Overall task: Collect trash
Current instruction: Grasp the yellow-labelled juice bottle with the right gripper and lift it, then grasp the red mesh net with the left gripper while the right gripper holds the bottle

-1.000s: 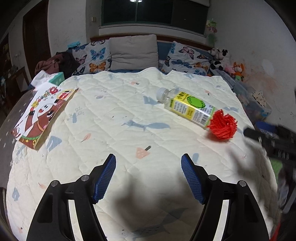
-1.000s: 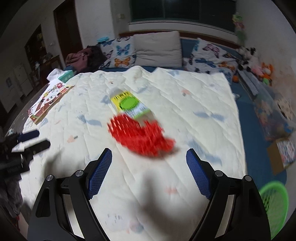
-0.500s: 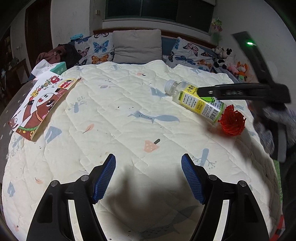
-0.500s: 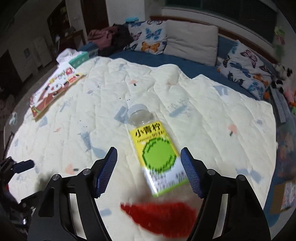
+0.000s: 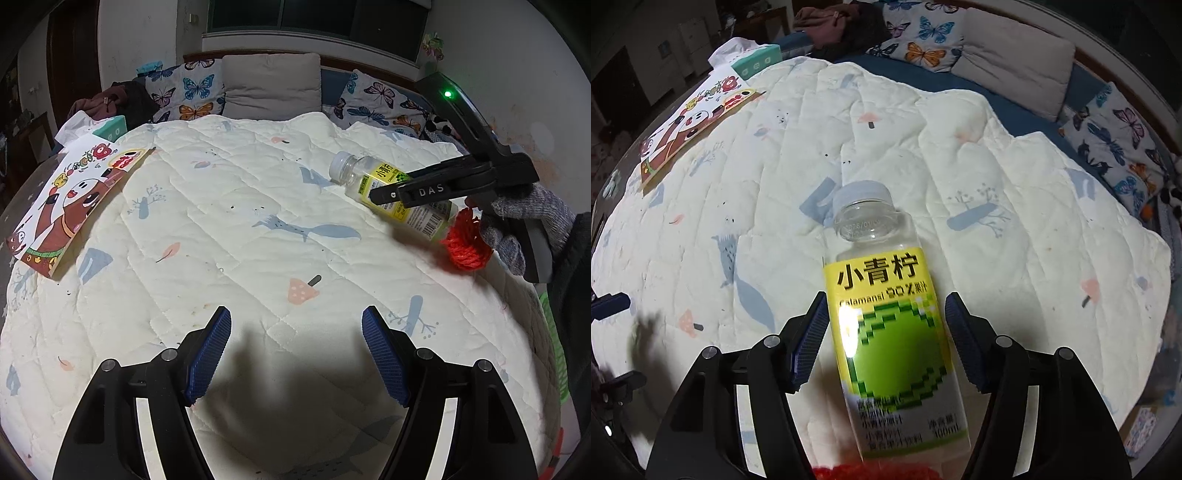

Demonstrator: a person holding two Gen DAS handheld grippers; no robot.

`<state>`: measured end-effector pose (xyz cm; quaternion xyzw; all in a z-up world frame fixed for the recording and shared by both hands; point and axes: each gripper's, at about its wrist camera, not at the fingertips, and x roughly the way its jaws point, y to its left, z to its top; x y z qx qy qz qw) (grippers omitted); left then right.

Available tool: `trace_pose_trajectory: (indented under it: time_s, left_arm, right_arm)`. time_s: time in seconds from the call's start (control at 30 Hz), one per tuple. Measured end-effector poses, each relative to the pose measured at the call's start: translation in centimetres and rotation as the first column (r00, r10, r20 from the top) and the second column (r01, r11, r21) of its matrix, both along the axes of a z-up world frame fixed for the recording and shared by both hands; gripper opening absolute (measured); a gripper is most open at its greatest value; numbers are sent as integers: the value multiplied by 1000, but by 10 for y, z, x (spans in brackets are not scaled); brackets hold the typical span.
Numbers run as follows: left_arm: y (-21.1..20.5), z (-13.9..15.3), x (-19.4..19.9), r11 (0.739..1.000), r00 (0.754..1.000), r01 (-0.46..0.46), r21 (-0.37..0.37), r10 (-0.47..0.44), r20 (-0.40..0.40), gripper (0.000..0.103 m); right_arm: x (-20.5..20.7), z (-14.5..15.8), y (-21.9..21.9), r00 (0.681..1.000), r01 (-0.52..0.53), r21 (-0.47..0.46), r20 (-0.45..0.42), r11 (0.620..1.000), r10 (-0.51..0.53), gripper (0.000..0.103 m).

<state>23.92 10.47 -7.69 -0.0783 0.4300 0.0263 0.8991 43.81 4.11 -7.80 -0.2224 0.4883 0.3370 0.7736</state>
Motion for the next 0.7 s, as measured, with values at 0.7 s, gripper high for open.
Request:
trace_pose_trajectory:
  time_s: [0.7]
  left_arm:
    - [-16,0,10,999,999,37,-3,-37,5,71]
  right_arm:
    - [3,54,-14,995,70,143,54,987,-78,58]
